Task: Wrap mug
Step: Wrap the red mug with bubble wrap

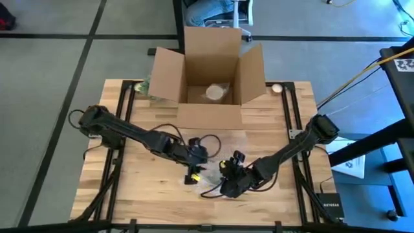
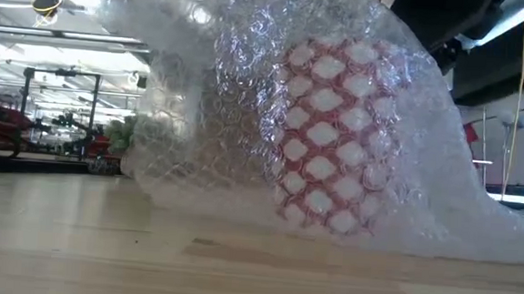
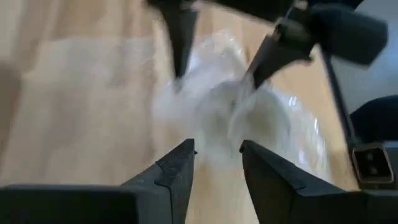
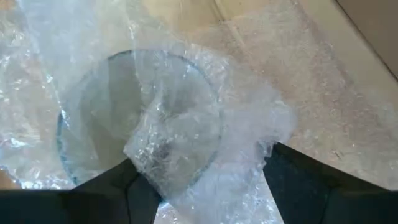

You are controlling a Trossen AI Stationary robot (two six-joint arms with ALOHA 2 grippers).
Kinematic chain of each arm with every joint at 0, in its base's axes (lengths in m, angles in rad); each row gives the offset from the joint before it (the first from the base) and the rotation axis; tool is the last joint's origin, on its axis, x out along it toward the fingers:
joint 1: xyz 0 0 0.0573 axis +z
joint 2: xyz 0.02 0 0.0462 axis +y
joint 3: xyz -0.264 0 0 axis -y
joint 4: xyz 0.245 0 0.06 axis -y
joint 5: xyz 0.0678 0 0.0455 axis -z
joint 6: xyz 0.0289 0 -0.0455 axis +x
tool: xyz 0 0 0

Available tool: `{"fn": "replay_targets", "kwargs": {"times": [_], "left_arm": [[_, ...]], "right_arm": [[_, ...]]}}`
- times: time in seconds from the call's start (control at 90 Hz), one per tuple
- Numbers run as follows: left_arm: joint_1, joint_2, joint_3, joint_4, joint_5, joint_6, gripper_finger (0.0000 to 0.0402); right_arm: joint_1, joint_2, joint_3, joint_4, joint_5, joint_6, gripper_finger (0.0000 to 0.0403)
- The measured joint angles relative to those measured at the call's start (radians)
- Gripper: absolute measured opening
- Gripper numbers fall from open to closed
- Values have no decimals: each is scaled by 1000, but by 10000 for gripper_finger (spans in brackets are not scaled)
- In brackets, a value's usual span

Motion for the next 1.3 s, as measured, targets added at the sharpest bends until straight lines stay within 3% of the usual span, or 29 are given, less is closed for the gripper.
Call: {"fn": "replay_targets", "kwargs": {"times": [0.144,0.233,0.411,0.6,0.878,1.033,1.144,1.3], "left_arm": [[-67,-38,-32,-217,-97,-139,120],[-130,-34,-105,-241,-135,-194,120],[-231,-22,-286,165,-123,-105,120],[-204,-25,-268,475,-252,77,120],[-79,48,-273,590,-61,124,120],[-46,146,-274,735,-25,98,120],[-30,187,-271,760,41,64,120],[-37,198,-270,761,33,57,120]], "right_arm": [[0,0,0,0,-5,-19,237],[0,0,0,3,-3,-25,237],[0,0,0,5,4,-42,237],[0,0,0,6,2,-47,237],[0,0,-1,17,-5,-41,237],[0,0,0,30,-24,-40,237],[0,0,48,-27,-95,-42,237],[0,0,150,-198,-161,-45,237]]}}
